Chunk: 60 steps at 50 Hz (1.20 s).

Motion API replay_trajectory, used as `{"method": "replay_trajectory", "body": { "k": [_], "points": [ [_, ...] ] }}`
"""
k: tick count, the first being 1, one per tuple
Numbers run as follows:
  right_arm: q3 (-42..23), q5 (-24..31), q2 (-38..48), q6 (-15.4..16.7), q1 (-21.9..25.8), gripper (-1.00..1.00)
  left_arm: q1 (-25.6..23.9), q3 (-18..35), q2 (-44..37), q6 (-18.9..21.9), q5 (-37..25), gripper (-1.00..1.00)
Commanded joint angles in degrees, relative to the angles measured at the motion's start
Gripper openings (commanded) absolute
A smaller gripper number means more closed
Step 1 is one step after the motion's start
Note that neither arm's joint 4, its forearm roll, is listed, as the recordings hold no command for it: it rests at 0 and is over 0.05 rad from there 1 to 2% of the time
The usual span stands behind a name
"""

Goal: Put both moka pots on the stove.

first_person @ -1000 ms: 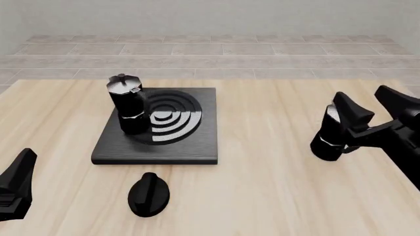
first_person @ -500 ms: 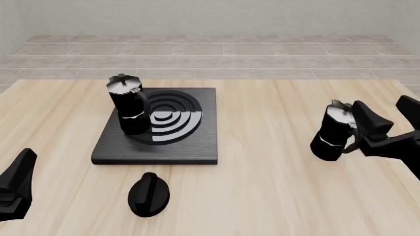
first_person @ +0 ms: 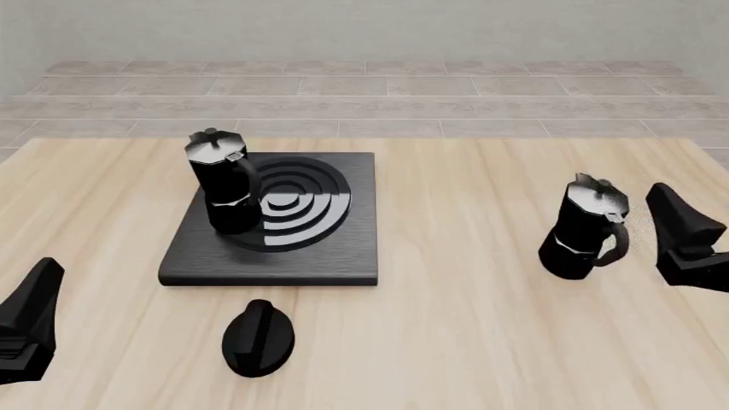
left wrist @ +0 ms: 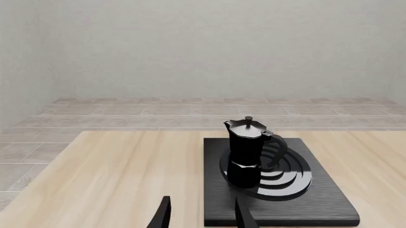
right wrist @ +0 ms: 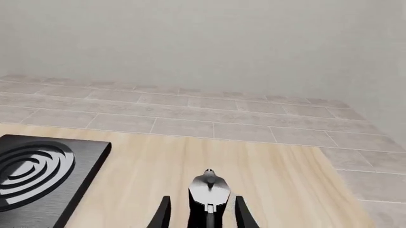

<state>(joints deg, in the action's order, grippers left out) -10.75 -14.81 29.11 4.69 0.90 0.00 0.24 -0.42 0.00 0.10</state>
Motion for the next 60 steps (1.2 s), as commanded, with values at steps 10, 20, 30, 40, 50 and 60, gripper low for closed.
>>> {"method": "replay_trajectory", "body": {
  "k": [10, 20, 30, 40, 50, 60],
  "points": [
    [1.2, 2.7, -1.1, 0.0, -2.9, 1.0, 0.0, 0.0, 0.0, 0.0, 0.0, 1.0],
    [1.6, 1.5, 2.7, -1.2, -2.4, 1.0, 0.0, 0.0, 0.0, 0.0, 0.0, 1.0],
    [3.5, -1.6, 5.7, -0.9, -2.7, 1.0, 0.0, 0.0, 0.0, 0.0, 0.0, 1.0],
    [4.7, -4.9, 9.8, -1.6, -3.2, 1.0, 0.0, 0.0, 0.0, 0.0, 0.0, 1.0],
    [5.3, -7.7, 13.3, -2.2, -3.4, 1.0, 0.0, 0.0, 0.0, 0.0, 0.0, 1.0],
    [6.2, -14.6, 19.9, -1.8, -2.7, 1.0, 0.0, 0.0, 0.0, 0.0, 0.0, 1.0]
  ]
}}
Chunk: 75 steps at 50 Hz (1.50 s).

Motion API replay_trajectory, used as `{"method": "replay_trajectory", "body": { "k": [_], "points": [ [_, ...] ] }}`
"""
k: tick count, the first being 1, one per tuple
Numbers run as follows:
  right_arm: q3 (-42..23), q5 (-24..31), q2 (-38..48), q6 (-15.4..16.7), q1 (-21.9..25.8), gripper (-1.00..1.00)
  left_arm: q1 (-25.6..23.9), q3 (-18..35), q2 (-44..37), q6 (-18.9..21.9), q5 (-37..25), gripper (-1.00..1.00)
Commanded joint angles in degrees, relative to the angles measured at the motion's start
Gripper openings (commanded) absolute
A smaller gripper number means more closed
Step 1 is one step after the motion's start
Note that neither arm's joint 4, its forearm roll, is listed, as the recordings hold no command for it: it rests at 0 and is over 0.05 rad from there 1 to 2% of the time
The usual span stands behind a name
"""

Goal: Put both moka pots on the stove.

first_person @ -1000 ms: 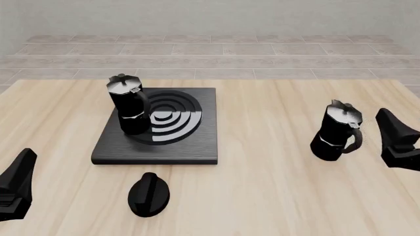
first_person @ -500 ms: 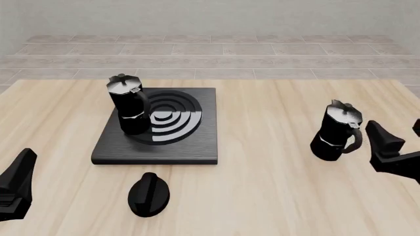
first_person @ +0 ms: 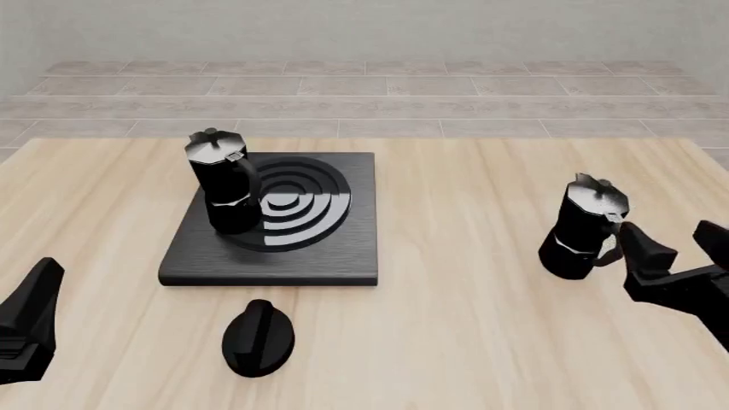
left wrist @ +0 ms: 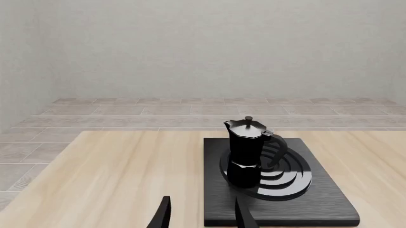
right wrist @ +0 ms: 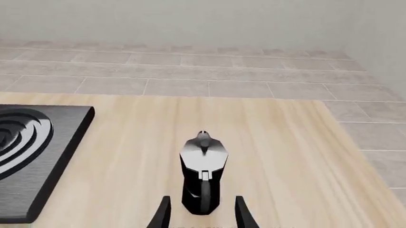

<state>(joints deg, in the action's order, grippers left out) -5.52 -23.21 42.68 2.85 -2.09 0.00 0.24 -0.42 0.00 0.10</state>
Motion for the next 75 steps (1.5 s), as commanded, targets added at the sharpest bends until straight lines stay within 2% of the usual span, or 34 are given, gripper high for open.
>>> {"method": "replay_trajectory", "body": {
  "k": [1, 6, 8, 20, 40, 59, 75],
  "points": [
    [0.9, -6.8, 7.1, 0.0, 0.2, 1.0, 0.0, 0.0, 0.0, 0.0, 0.0, 1.0],
    [1.2, -10.2, 10.0, 0.5, 0.6, 1.0, 0.0, 0.0, 0.0, 0.0, 0.0, 1.0],
    [1.5, -13.2, 12.7, 0.7, 0.7, 1.0, 0.0, 0.0, 0.0, 0.0, 0.0, 1.0],
    [1.8, -19.9, 19.1, 1.1, 0.1, 1.0, 0.0, 0.0, 0.0, 0.0, 0.0, 1.0],
    [-0.1, -24.4, 26.6, -0.3, -1.6, 1.0, 0.0, 0.0, 0.0, 0.0, 0.0, 1.0],
    [-1.5, -26.7, 32.1, -1.5, -0.2, 1.0, 0.0, 0.0, 0.0, 0.0, 0.0, 1.0],
    [-2.4, -29.6, 37.8, -2.2, -1.0, 1.0, 0.0, 0.0, 0.0, 0.0, 0.0, 1.0]
  ]
}}
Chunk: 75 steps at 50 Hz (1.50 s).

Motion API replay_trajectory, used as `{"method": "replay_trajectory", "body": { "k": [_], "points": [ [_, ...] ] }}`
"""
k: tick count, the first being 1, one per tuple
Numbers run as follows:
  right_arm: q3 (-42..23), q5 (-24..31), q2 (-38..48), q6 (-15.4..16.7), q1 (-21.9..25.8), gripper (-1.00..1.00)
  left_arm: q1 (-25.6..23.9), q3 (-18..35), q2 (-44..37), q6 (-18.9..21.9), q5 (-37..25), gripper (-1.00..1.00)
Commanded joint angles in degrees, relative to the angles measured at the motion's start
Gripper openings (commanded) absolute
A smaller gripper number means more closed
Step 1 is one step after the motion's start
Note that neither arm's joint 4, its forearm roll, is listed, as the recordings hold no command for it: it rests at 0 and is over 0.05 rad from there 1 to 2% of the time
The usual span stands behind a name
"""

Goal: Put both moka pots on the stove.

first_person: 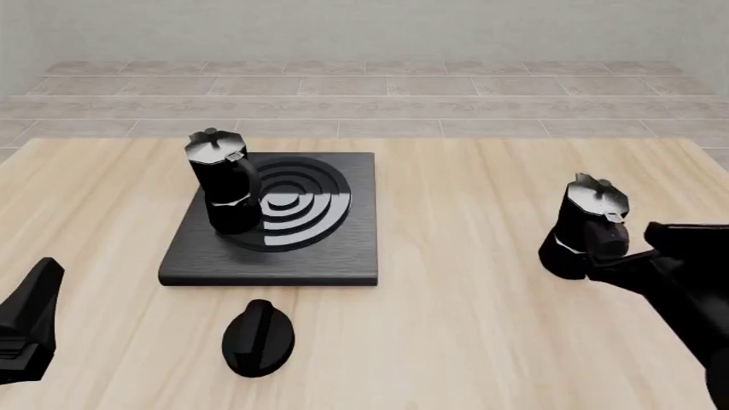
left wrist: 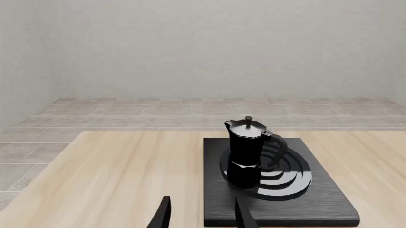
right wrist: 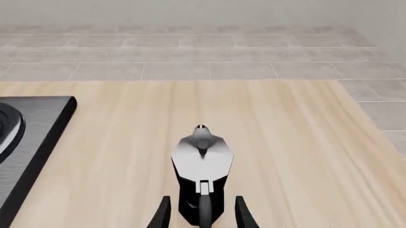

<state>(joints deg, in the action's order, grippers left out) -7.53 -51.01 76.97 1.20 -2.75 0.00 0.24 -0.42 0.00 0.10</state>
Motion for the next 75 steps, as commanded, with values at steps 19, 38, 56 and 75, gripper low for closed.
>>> {"method": "replay_trajectory", "body": {
  "k": [19, 38, 56, 75],
  "points": [
    [-1.1, -4.1, 8.4, -1.2, -1.1, 1.0, 0.0, 0.0, 0.0, 0.0, 0.0, 1.0],
    [-1.2, -4.3, 7.1, -0.6, 0.8, -1.0, 0.0, 0.0, 0.0, 0.0, 0.0, 1.0],
    [-5.2, -7.5, 4.1, 1.3, 4.3, -1.0, 0.0, 0.0, 0.0, 0.0, 0.0, 1.0],
    [-7.3, -10.6, 0.3, 0.4, 8.3, -1.0, 0.0, 0.0, 0.0, 0.0, 0.0, 1.0]
  ]
}}
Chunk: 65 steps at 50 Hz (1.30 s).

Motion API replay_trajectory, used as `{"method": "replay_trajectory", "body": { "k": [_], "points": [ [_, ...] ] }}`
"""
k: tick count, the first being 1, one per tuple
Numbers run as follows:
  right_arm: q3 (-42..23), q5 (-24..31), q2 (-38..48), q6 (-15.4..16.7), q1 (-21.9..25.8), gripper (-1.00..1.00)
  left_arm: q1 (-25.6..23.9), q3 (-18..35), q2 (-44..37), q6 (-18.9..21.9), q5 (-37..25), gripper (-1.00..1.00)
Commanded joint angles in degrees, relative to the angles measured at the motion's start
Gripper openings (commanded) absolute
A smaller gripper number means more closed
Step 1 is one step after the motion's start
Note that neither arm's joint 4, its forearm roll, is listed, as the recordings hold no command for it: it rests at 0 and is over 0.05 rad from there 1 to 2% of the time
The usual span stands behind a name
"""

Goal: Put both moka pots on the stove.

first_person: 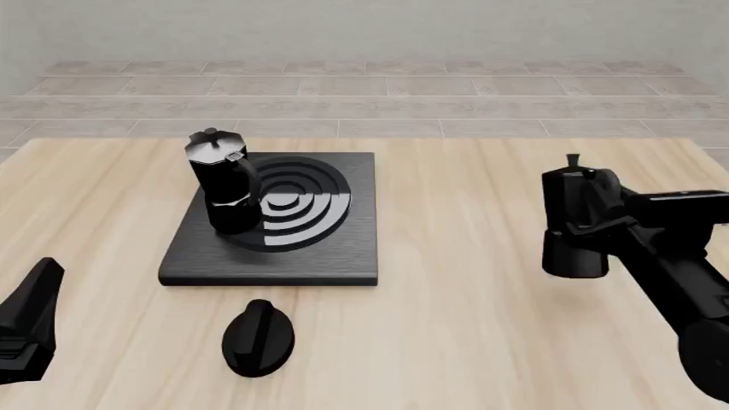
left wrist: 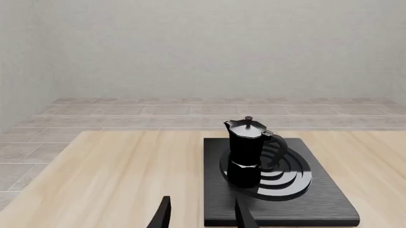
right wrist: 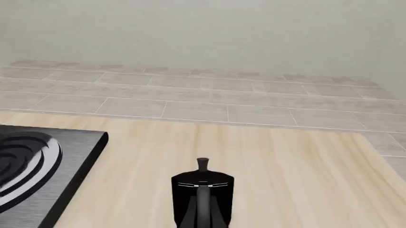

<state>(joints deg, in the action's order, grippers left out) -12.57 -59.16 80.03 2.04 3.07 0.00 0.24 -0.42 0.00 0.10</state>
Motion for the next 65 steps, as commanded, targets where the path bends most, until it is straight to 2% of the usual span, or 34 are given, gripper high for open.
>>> {"method": "replay_trajectory", "body": {
  "k": [1, 10, 15, 25, 28, 45, 55, 65],
  "points": [
    [-1.9, -3.5, -3.2, -0.4, 3.4, -1.0, 0.0, 0.0, 0.0, 0.0, 0.0, 1.0],
    [-2.8, -6.8, -1.7, -0.9, 6.5, -1.0, 0.0, 0.0, 0.0, 0.0, 0.0, 1.0],
    [-3.8, -10.6, 0.3, -1.8, 9.7, -1.0, 0.0, 0.0, 0.0, 0.0, 0.0, 1.0],
    [-7.1, -10.7, -0.4, -3.6, 14.2, -1.0, 0.0, 0.0, 0.0, 0.0, 0.0, 1.0],
    [-7.4, -10.7, -2.9, -3.2, 16.1, -1.0, 0.0, 0.0, 0.0, 0.0, 0.0, 1.0],
    [-17.4, -10.7, 1.4, -4.7, 21.3, -1.0, 0.0, 0.0, 0.0, 0.0, 0.0, 1.0],
    [-23.8, -10.7, 6.8, -4.6, 24.1, -1.0, 0.0, 0.0, 0.0, 0.0, 0.0, 1.0],
    [-31.5, -10.7, 13.2, -6.7, 25.6, -1.0, 0.0, 0.0, 0.0, 0.0, 0.0, 1.0]
  ]
}}
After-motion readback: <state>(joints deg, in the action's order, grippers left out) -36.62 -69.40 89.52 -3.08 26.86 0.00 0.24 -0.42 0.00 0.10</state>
